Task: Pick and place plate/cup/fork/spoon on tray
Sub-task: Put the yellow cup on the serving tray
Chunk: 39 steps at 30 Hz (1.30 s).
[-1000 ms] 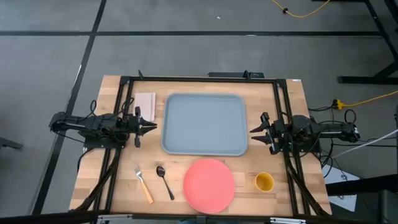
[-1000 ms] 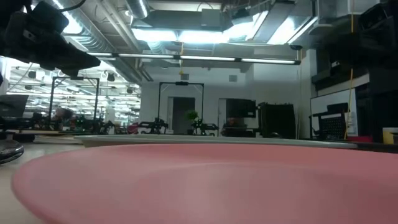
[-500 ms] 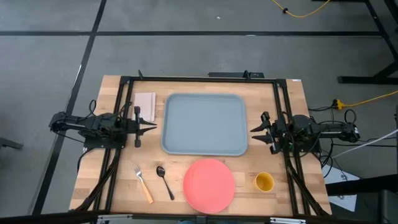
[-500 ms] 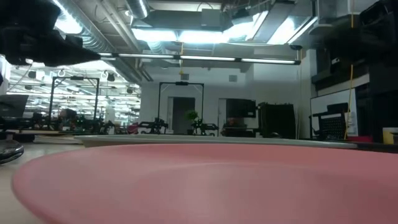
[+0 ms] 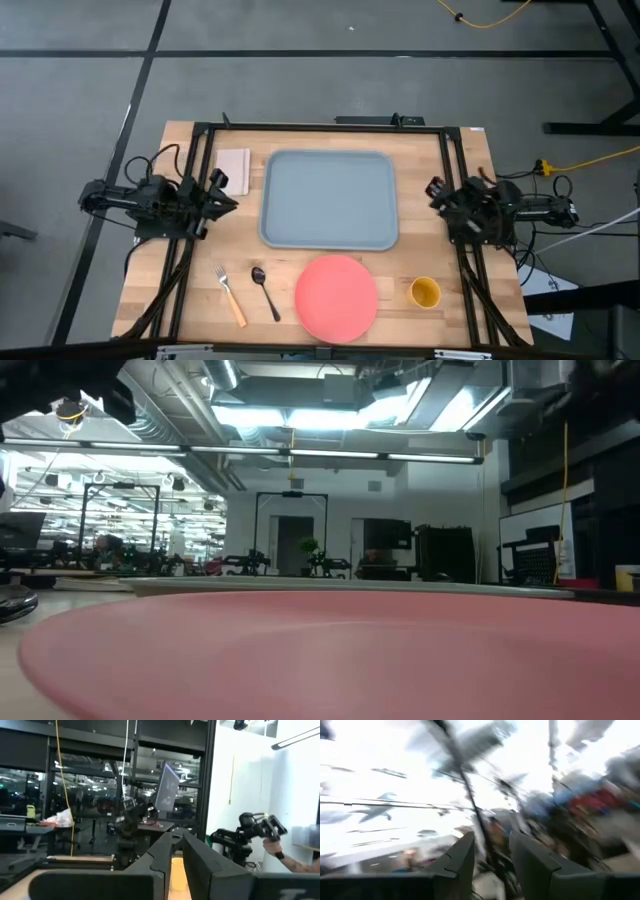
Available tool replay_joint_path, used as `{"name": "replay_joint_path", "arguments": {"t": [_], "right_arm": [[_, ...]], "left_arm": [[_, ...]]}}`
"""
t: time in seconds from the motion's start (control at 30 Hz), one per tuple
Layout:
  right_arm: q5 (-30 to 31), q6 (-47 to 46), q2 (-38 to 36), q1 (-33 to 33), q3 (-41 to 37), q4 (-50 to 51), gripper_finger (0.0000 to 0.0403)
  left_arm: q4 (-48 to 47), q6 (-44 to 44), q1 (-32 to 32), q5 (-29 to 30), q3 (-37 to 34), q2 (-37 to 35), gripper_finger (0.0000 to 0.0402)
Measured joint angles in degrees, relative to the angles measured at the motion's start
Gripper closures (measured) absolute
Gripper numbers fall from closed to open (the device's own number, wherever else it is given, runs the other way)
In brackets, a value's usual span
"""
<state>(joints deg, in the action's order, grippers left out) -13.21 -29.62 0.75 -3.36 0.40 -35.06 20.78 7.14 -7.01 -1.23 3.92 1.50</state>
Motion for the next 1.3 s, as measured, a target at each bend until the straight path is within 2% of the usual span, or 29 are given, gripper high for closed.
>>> {"name": "replay_joint_path", "arguments": {"t": [0.1, 0.27, 0.4, 0.5, 0.6, 0.73, 0.83, 0.93, 1.0, 1.07, 1.13, 1.3], "right_arm": [[-0.69, 0.33, 0.0, -1.37, 0.0, -7.99, 0.0273], [-3.7, 3.0, 4.16, -5.58, 1.85, -10.61, 0.0273], [-5.87, 7.11, 13.3, -9.93, 8.73, -10.59, 0.0273], [-12.02, 7.94, 22.54, -13.16, 16.18, -7.51, 0.0273], [-18.23, 6.05, 30.86, -15.62, 25.63, 4.84, 0.0273], [-14.2, 4.63, 40.82, -18.46, 41.94, 35.24, 0.0273], [-8.28, 6.83, 48.67, -19.86, 55.75, 63.85, 0.0273], [2.79, 7.42, 55.98, -20.32, 67.69, 92.2, 0.0273], [9.91, 3.29, 60.04, -20.31, 72.92, 106.18, 0.0273], [13.71, -0.98, 62.86, -20.28, 75.75, 114.14, 0.0273], [15.15, -2.8, 64.39, -20.32, 76.22, 117.59, 0.0273], [14.71, -4.77, 65.01, -20.52, 70.85, 117.27, 0.0273]], "left_arm": [[0.17, -0.02, -1.09, -0.06, 0.0, 2.17, 0.0363], [6.18, -3.74, -5.15, -0.22, 0.0, 11.53, 0.0363], [15.19, -9.32, -8.54, -1.91, 0.0, 19.78, 0.0363], [20.67, -13.89, -10.18, -4.2, 0.0, 24.55, 0.0363], [23.05, -15.66, -11.03, -4.17, 0.0, 26.79, 0.0363], [23.12, -15.21, -11.07, -3.78, 0.0, 27.4, 0.0363], [23.12, -15.23, -11.07, -3.8, 0.0, 27.4, 0.0363], [23.1, -15.19, -11.07, -3.8, 0.0, 27.38, 0.0363], [23.08, -15.19, -11.07, -3.63, 0.0, 27.38, 0.0363], [23.02, -15.18, -11.07, -2.82, 0.0, 27.38, 0.0363], [22.92, -15.17, -11.07, -1.28, 0.0, 27.38, 0.0363], [22.08, -15.12, -11.07, 1.7, 0.0, 27.38, 0.0363]]}}
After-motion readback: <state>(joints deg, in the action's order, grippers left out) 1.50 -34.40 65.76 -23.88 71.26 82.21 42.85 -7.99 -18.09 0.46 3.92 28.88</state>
